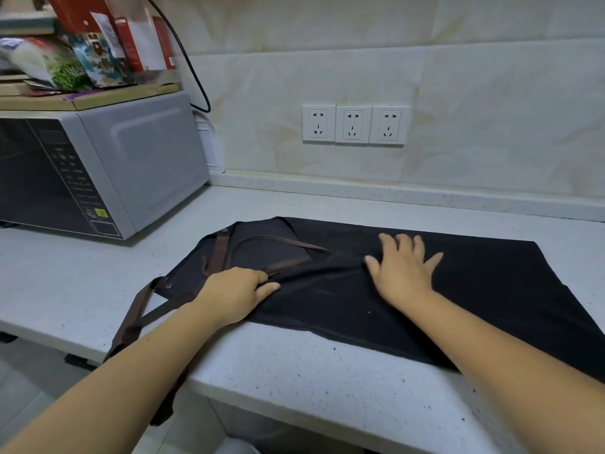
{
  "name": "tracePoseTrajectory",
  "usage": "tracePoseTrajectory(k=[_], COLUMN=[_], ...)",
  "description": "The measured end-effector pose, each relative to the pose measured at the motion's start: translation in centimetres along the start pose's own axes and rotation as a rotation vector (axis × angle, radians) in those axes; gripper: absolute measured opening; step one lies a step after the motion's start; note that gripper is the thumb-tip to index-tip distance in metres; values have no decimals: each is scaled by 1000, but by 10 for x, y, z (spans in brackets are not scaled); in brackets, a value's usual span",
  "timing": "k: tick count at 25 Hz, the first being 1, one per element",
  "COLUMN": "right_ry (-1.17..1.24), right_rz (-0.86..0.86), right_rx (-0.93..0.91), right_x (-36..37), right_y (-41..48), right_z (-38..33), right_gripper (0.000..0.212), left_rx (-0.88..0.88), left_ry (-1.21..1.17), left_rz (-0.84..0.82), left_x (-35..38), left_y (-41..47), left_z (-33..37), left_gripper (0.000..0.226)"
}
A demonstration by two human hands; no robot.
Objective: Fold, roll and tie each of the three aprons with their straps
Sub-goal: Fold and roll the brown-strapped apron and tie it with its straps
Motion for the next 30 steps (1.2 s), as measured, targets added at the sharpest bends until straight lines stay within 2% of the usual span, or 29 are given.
tracePoseTrajectory(k=[2, 4, 9, 12, 15, 17, 19, 21, 25, 27, 28, 30], right_ry=[24, -51, -90, -94, -80, -80, -76, -72, -68, -62, -57, -62], right_rz=[-141, -244, -249, -244, -249, -241, -227, -217, -217, -213, -213, -208], right_rx=[-71, -152, -217, -235, -224, -229, -238, -242, -245, -254, -254, -255], right_x=[10, 25, 28, 27, 27, 26, 25, 25, 25, 26, 26, 26], right_y=[-31, -57, -59, -61, -61, -62, -64, -65, -65, -64, -63, -63], right_z=[-19, -21, 2, 2, 0, -1, -1, 0, 1, 0, 1, 1], right_gripper=[61, 62, 67, 68, 67, 66, 65, 65, 66, 66, 65, 65], left_rx=[-25, -25, 29, -14, -83, -89, -133, -186, -285, -262, -243, -255], left_ry=[-21, -15, 6, 15, 27, -187, -487, -646, -944, -912, -811, -438], left_rz=[56, 86, 40, -47, -100, -80, -40, 18, 96, 93, 100, 145], left_x=[1, 2, 10, 6, -2, -1, 5, 9, 9, 11, 13, 12], left_y=[1, 1, -2, -4, -3, 7, 22, 39, 66, 70, 70, 61], left_z=[5, 5, -4, -9, -1, 19, 43, 60, 62, 60, 61, 64], left_gripper=[44, 47, 51, 55, 39, 30, 34, 41, 18, 31, 35, 37])
Point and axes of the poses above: each hand's wrist, its own y-axis towards the middle knuckle, its own x-axis out of the palm, z = x × y, the point moved 4 cm from there along y, towards the middle knuckle, and after that the axes turned 2 degrees about -y, right-handed, at the moved point
